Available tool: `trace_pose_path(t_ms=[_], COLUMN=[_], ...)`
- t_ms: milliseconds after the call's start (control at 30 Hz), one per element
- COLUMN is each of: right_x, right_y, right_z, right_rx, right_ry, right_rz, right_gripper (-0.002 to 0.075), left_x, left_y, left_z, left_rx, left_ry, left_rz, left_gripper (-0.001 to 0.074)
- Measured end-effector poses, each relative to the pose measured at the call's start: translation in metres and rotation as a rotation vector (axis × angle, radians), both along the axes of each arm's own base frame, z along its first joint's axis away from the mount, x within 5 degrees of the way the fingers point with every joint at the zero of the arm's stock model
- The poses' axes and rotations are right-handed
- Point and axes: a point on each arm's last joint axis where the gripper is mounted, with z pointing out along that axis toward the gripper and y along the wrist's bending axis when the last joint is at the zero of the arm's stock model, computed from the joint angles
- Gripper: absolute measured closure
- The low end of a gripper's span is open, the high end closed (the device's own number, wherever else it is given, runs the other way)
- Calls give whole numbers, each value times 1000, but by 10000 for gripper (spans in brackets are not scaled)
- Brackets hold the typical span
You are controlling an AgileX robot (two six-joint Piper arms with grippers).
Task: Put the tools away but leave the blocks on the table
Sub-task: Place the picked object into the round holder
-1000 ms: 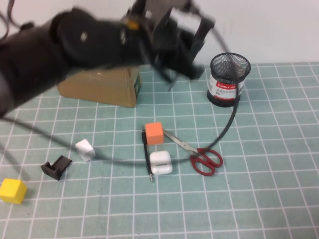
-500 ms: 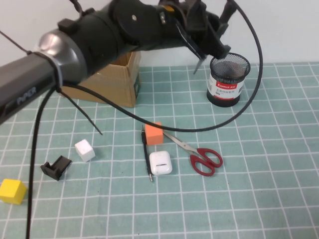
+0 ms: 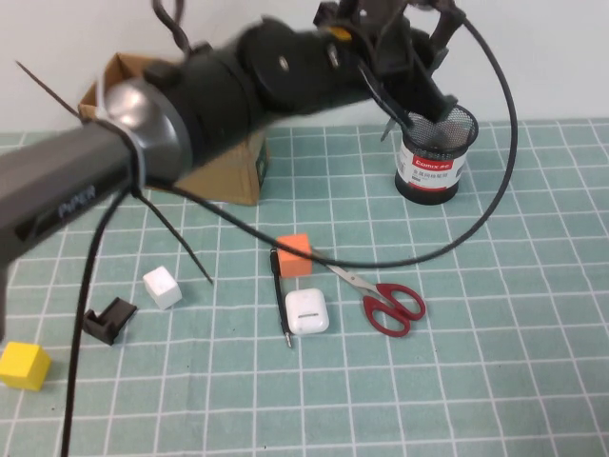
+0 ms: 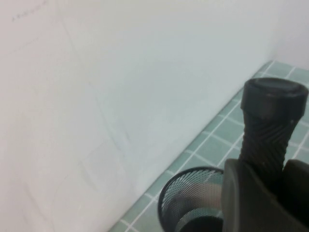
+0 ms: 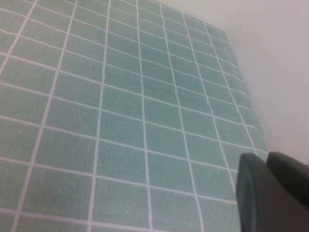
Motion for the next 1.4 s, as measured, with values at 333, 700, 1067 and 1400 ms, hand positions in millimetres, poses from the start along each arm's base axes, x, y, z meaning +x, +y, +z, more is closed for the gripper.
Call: trace_pose_path(t_ms=[333, 700, 1067, 1400], right_x=[0, 0, 0, 0], right_y=[0, 0, 0, 0], right_z=[0, 0, 0, 0], right_rx=[0, 0, 0, 0], right_ry=[0, 0, 0, 0], right_rz=[0, 0, 0, 0], right_gripper=[734, 734, 734, 734], left_x=[-22, -28, -19, 8], left_y=[-19, -29, -19, -34], left_z=[-33, -25, -18, -18], left_rx=[145, -42, -97, -81], left_ry=[-147, -153, -162, -305], left_rz=[-20, -65, -119, -189], left_gripper=[615, 617, 617, 617])
